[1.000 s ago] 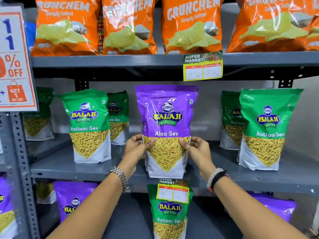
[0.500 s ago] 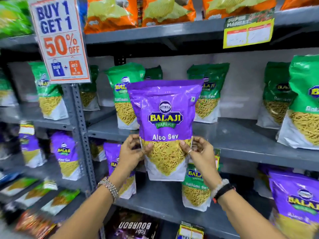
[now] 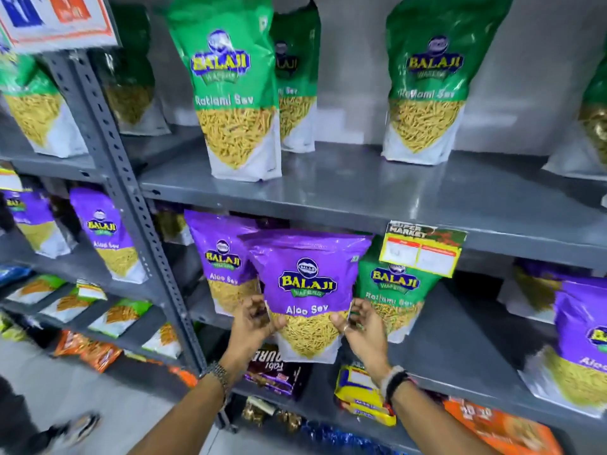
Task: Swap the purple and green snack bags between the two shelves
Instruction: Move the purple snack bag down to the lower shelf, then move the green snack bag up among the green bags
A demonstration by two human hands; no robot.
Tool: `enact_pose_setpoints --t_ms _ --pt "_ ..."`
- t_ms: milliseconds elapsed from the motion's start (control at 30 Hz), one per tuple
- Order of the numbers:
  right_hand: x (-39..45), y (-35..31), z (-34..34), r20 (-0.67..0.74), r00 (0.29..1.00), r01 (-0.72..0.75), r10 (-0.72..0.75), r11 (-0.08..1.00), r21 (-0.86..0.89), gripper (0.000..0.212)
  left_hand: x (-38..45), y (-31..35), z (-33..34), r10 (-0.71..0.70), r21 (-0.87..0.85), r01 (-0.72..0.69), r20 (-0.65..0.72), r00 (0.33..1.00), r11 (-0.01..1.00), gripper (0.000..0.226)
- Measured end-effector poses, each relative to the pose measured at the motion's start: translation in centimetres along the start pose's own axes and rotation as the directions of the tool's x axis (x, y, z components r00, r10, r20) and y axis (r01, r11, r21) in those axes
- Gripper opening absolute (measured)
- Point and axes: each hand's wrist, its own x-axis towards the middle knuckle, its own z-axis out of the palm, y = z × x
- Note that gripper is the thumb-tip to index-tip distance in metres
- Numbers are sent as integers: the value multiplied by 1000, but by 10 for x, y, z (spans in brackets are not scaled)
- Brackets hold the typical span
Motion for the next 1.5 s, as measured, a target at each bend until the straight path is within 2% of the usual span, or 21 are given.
enact_pose_setpoints --t_ms 67,133,167,467,633,733,833,933,1000,1133,1267,1367,1433,1500 --pt "9 11 7 -27 999 -23 23 1000 -4 30 14 -12 1 -43 30 44 -19 999 999 84" --pt "20 25 15 -58 997 -55 54 998 -13 29 31 -25 2 -82 50 83 -18 996 995 58" --pt "26 32 19 -80 995 -60 59 998 -21 29 41 -31 2 -100 67 101 -8 995 993 52" --pt "69 68 54 -231 973 -55 30 993 -105 32 107 -73 9 -124 110 126 -22 992 986 48" --pt "82 72 61 -226 972 -83 68 995 -56 31 122 -82 12 -153 -20 152 -63 986 988 54" --pt "80 74 57 -211 970 -129 120 991 -31 30 119 -85 11 -163 -29 161 -81 983 987 51" --pt "70 75 48 -194 967 -167 163 986 -4 33 104 -92 11 -184 -41 181 -114 976 983 39" --pt "53 82 32 -220 960 -188 171 981 -57 30 82 -101 10 -282 -92 270 -166 945 958 22" --pt "40 87 15 -235 954 -217 186 970 -112 24 70 -117 11 -293 13 301 -195 936 953 29" --pt "23 96 -25 -319 921 -291 225 941 -175 15 51 -135 34 -381 182 387 -64 922 904 14" --pt "24 97 -61 -436 871 -348 228 911 -219 20 52 -129 82 -419 136 406 85 904 904 13" --pt "38 96 -84 -489 833 -396 257 896 -203 34 54 -114 121 -385 86 376 207 899 923 31" --pt "49 93 -94 -443 855 -373 271 914 -161 49 60 -107 140 -333 147 303 286 898 942 44" --pt "61 89 -102 -334 909 -297 249 950 -99 63 68 -106 156 -268 211 202 358 894 956 54"
